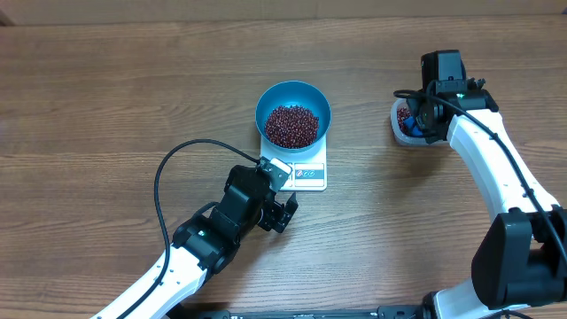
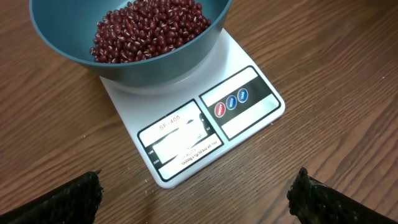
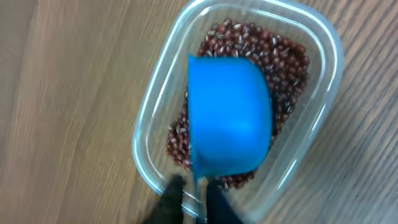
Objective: Scoop item into bowl and weigh 150g on scale
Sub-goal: 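Lower the scoop into the container and release it with the right gripper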
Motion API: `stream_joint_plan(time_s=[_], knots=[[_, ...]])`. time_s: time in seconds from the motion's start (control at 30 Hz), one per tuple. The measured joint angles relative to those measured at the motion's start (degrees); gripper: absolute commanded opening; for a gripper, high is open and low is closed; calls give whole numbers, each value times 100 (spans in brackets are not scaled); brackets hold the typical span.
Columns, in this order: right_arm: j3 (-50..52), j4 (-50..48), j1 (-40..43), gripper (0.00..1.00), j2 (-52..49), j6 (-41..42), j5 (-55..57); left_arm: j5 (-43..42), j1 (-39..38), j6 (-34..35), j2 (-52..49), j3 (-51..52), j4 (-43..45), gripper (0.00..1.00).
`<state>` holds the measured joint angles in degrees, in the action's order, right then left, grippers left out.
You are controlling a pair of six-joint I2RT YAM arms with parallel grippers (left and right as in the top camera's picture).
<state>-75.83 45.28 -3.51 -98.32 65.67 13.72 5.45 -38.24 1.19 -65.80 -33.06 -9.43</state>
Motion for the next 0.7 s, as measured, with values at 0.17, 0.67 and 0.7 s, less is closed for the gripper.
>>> stream_joint_plan(time_s=[0.17, 0.67, 0.7], knots=[[11, 68, -2, 78, 0, -125, -98, -2, 0, 0, 0, 0, 0, 100], [-72, 616, 85, 100, 564, -1451, -195, -2, 0, 0, 0, 0, 0, 100], [-146, 688, 85, 100, 634, -1576, -192, 0, 0, 0, 0, 0, 0, 99]])
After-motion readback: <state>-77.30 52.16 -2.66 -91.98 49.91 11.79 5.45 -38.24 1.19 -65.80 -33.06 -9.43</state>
